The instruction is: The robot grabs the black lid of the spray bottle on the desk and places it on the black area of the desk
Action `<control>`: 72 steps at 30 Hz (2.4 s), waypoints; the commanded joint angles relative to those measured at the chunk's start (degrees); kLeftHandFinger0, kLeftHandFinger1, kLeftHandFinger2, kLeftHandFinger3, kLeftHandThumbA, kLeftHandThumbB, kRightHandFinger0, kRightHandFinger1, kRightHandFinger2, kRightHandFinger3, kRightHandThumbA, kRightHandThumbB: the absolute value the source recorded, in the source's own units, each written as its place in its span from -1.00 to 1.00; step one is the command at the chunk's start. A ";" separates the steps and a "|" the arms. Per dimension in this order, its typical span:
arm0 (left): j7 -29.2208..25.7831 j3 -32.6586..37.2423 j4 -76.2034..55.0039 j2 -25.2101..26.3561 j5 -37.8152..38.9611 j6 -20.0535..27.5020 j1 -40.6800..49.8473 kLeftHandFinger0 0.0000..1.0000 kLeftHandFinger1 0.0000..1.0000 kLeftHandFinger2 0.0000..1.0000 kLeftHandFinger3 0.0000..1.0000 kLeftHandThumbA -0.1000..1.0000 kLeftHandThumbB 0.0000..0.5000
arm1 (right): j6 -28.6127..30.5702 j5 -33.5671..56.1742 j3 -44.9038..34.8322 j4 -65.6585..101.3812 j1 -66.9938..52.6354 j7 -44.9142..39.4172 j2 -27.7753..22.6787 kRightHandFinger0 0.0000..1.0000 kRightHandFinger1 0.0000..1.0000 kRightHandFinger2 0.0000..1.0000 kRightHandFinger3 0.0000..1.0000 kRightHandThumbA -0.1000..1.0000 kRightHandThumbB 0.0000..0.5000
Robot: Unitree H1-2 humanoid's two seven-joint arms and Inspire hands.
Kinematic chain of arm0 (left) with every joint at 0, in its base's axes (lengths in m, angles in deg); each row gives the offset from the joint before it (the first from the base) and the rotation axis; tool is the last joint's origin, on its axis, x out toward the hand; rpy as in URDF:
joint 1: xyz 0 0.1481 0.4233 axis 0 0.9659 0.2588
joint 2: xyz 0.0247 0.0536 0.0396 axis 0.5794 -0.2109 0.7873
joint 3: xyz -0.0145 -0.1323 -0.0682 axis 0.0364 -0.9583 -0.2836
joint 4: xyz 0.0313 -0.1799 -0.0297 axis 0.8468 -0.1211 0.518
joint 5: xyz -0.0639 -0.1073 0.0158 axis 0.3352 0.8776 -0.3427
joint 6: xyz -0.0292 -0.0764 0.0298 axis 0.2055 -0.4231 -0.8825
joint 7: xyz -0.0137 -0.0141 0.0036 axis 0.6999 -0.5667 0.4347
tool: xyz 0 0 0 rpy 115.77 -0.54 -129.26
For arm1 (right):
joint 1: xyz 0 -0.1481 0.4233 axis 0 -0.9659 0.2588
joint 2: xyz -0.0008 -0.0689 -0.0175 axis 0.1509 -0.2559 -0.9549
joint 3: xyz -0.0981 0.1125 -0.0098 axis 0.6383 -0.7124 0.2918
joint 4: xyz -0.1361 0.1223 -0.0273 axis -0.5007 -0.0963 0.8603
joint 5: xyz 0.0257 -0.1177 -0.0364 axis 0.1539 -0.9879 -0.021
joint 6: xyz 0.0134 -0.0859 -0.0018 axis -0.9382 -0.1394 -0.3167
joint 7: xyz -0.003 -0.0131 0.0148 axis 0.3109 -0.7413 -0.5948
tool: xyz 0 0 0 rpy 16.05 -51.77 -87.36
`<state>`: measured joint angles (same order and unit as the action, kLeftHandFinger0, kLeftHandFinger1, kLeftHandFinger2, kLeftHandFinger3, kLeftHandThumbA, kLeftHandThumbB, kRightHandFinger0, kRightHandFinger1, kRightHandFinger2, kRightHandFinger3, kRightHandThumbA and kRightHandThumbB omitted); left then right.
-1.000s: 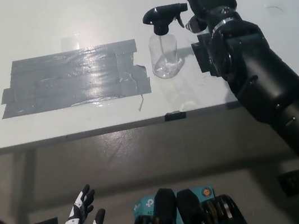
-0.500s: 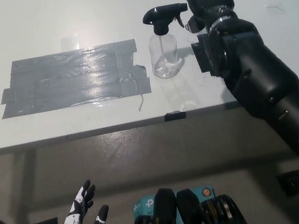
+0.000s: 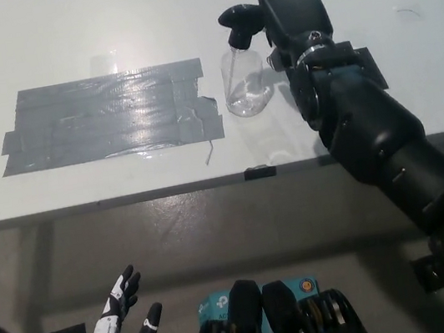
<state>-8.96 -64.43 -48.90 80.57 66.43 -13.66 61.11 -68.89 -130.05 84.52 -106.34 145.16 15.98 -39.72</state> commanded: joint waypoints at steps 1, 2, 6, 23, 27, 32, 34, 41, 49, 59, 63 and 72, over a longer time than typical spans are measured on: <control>-0.03 0.03 -1.33 0.57 -0.28 1.91 -0.21 1.00 1.00 1.00 1.00 0.61 -0.97 | 0.14 1.32 0.47 0.40 4.98 2.19 0.00 1.00 1.00 1.00 1.00 0.77 0.75; -0.06 -0.07 -1.10 0.67 -0.23 2.06 -0.31 1.00 1.00 1.00 1.00 0.61 -0.97 | 0.04 1.53 0.39 0.52 5.31 1.98 0.18 1.00 1.00 1.00 1.00 0.77 0.75; -0.22 -0.15 -1.00 0.76 -0.51 2.21 -0.62 1.00 1.00 1.00 1.00 0.62 -0.94 | 0.04 1.81 0.24 0.61 5.81 3.12 0.52 1.00 1.00 1.00 1.00 0.76 0.73; -0.30 0.14 -1.90 1.18 -3.48 1.90 -1.78 1.00 1.00 1.00 1.00 0.58 -0.93 | -1.53 2.10 0.08 3.22 7.30 5.99 0.67 1.00 1.00 1.00 1.00 0.83 0.65; -0.30 0.19 -1.90 1.14 -3.49 2.30 -1.57 1.00 1.00 1.00 1.00 0.51 -0.97 | -0.47 2.80 -0.10 0.38 7.81 7.92 1.24 1.00 1.00 1.00 1.00 0.65 0.67; -0.03 0.19 -2.48 1.08 -3.12 1.87 -0.86 1.00 1.00 1.00 1.00 0.53 -0.93 | 2.74 7.91 -2.64 -8.34 9.24 7.67 2.05 -0.33 -0.38 -0.02 0.82 -0.66 0.11; 0.00 0.13 -2.08 1.29 -2.91 2.51 -0.90 1.00 1.00 1.00 1.00 0.51 -0.95 | 6.78 9.09 -3.40 -13.02 8.67 12.68 1.85 -0.99 -0.99 -0.74 0.11 -1.00 0.12; 0.23 0.30 -2.38 1.56 -3.20 2.08 -1.31 0.94 1.00 1.00 1.00 0.47 -0.97 | 12.85 11.08 -4.38 -18.26 7.72 20.46 0.49 -1.00 -0.77 0.13 -0.70 -1.00 -0.15; -0.06 0.42 -1.60 1.77 -3.76 2.90 -1.76 0.85 0.99 1.00 1.00 0.47 -0.92 | 14.94 12.45 -4.25 -17.45 9.23 24.32 -0.26 -1.00 -0.39 0.58 0.60 -1.00 -0.38; 0.25 0.50 -1.30 1.71 -3.62 2.88 -2.28 0.79 0.96 1.00 1.00 0.42 -0.91 | 14.76 14.81 -7.20 -9.72 12.62 25.55 -1.85 -1.00 -0.10 0.68 0.95 -1.00 -0.69; 0.22 0.47 -1.10 1.75 -3.70 3.03 -2.49 0.77 0.95 1.00 1.00 0.42 -0.89 | 15.11 14.53 -7.16 -6.42 13.58 25.90 -3.00 -1.00 -0.32 0.55 0.50 -1.00 -0.49; 0.21 0.44 -1.01 1.76 -3.69 3.08 -2.62 0.74 0.92 1.00 1.00 0.44 -0.84 | 12.26 15.84 -9.53 0.91 12.82 23.42 -6.44 -1.00 -0.46 0.41 -0.03 -1.00 -0.18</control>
<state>-8.74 -64.16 -48.91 81.46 62.78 -12.72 58.84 -55.89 -115.69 76.63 -108.43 154.34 39.00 -43.86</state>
